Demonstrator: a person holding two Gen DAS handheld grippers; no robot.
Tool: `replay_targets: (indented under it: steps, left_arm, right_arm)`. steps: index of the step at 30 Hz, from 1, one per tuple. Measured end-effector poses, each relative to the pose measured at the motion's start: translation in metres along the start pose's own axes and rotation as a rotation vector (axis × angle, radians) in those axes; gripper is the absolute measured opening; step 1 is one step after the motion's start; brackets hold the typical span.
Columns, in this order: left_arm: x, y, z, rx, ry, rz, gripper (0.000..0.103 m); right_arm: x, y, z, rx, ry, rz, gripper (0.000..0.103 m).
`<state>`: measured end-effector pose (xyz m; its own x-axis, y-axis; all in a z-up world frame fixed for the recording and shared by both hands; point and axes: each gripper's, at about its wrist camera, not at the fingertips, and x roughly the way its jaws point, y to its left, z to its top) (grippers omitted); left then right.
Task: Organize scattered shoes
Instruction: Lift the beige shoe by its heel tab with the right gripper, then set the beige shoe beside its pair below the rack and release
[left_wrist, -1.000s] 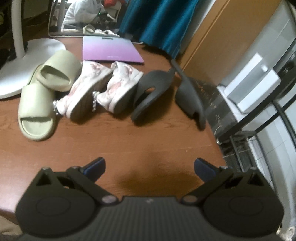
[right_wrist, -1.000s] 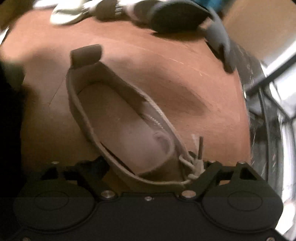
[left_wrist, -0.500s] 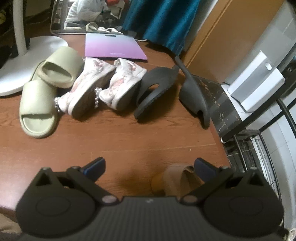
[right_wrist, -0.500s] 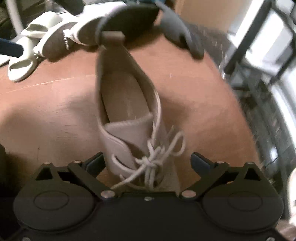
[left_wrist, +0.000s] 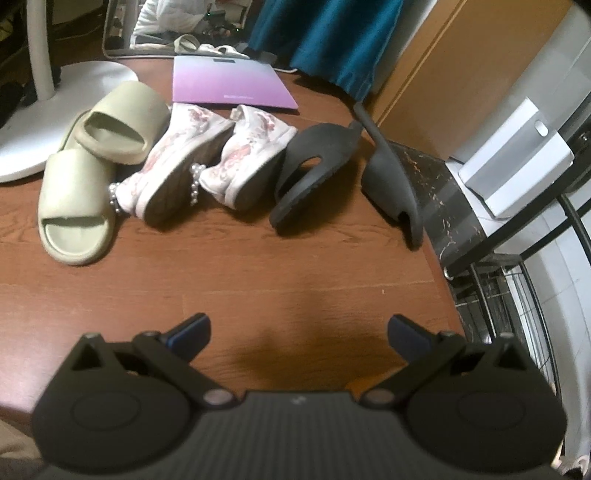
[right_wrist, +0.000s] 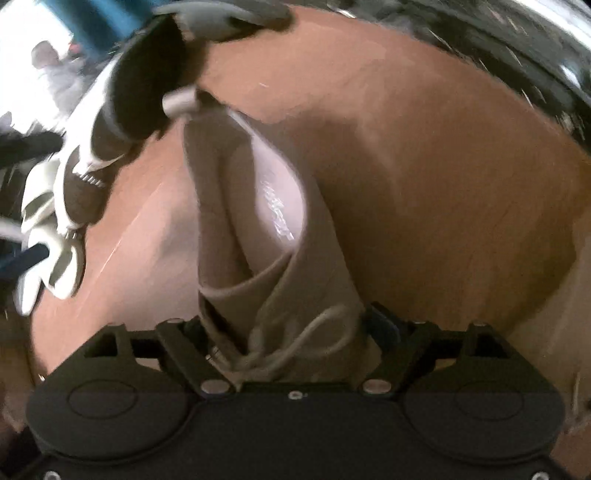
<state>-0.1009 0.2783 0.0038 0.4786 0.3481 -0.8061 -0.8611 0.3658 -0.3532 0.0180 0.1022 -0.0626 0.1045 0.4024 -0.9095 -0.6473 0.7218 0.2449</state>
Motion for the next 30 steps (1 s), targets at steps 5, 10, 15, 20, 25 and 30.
replay_targets:
  steps: [5, 10, 15, 20, 25, 30]
  left_arm:
    - [0.0, -0.002, 0.001, 0.005, -0.014, 0.006, 0.102]
    - [-0.007, -0.005, -0.001, 0.025, -0.057, -0.001, 0.102]
    - [-0.01, -0.006, 0.0, 0.029, -0.066, 0.0, 0.102]
    - [-0.018, -0.011, 0.0, 0.058, -0.1, -0.001, 0.102]
    - [-0.031, -0.031, -0.004, 0.124, -0.151, 0.046, 0.102]
    - [-0.049, -0.079, -0.03, 0.289, -0.228, -0.052, 0.102]
  right_arm:
    - [0.014, 0.015, -0.001, -0.099, -0.061, -0.057, 0.07]
    - [0.003, -0.007, -0.011, -0.012, -0.145, -0.032, 0.061]
    - [-0.042, -0.047, -0.027, 0.193, -0.345, 0.127, 0.061]
    - [-0.112, -0.065, -0.051, 0.306, -0.533, 0.18, 0.061]
    - [-0.198, -0.104, -0.104, 0.461, -0.768, 0.162, 0.061]
    - [-0.223, -0.145, -0.148, 0.584, -0.749, -0.102, 0.061]
